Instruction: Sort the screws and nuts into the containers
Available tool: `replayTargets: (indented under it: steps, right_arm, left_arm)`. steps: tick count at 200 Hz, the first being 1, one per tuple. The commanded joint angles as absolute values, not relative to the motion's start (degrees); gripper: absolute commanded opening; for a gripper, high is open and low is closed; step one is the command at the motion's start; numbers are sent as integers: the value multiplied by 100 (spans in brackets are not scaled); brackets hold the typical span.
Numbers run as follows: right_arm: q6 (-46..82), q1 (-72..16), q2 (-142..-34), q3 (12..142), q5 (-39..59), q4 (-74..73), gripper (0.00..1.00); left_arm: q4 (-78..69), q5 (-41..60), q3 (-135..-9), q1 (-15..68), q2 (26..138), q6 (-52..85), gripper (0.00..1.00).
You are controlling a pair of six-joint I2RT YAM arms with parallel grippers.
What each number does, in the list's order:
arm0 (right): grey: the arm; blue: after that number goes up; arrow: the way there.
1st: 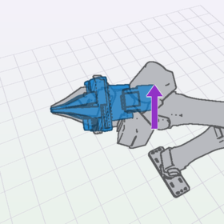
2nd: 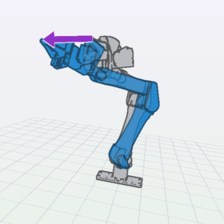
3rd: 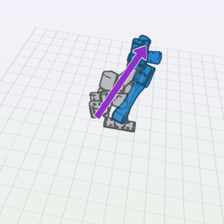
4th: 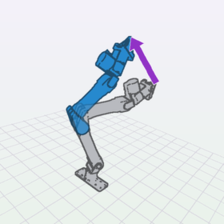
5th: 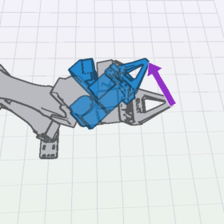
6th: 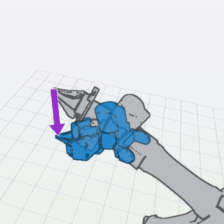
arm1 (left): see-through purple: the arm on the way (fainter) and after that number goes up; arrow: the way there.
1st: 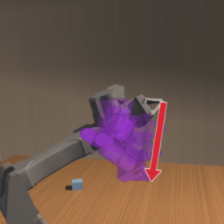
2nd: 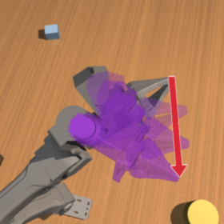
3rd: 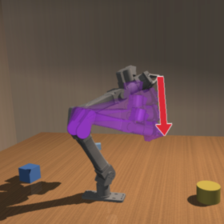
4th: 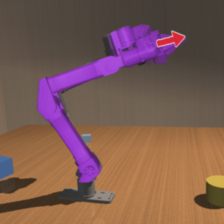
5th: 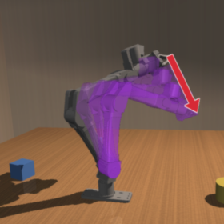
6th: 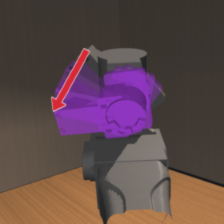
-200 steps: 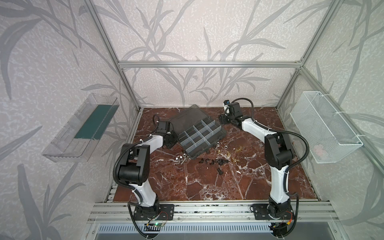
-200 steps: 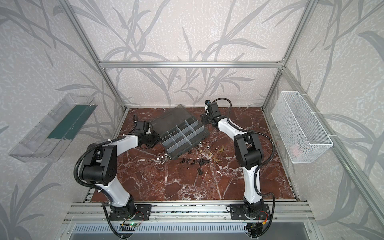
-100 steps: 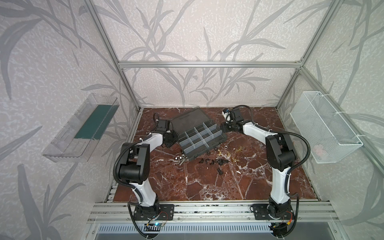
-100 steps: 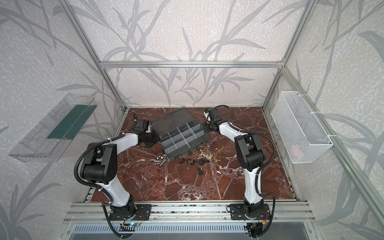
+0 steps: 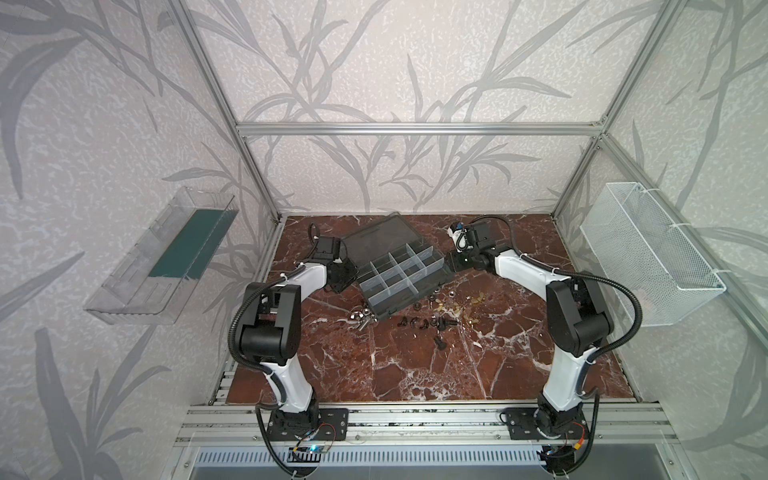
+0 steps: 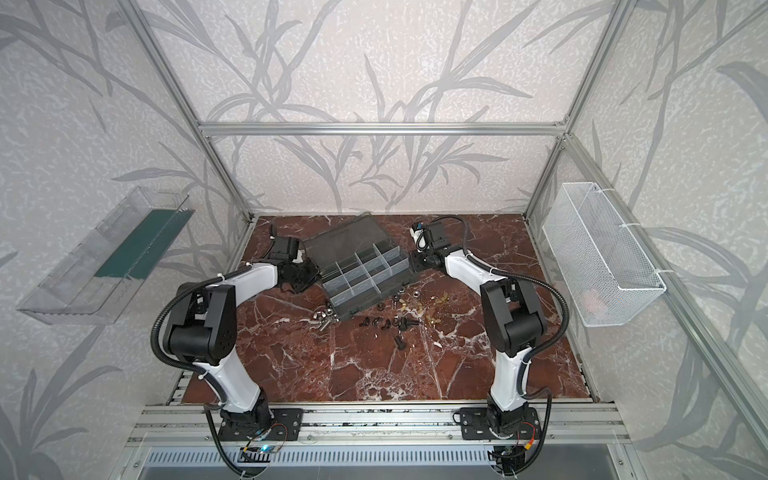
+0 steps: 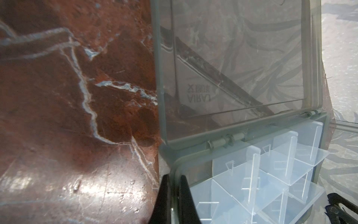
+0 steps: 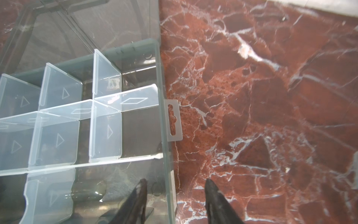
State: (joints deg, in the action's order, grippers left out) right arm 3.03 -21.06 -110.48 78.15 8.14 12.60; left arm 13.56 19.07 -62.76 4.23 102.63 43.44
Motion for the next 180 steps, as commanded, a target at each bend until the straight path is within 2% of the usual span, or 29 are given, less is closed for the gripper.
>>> replayTargets:
  steps: [1,55,135,180]
  right_arm:
    - [250,-2092,-11349,8136,961,1558,40]
    - [303,-2101,-11663,8358,993,1661,28]
    - [515,-2118,-11245,7985,759,1501,0]
    - [727,-2118,-10485,7353,391,1175,0]
  left_arm:
    - [1368,1949,-6504,405,10301,4223,0]
    - [1371,1968,-6521,413,10249,4148,0]
    - [1490,2009,-6741,489,9902,3921,0]
    - [1685,1945,-7039,758,9650,3783,0]
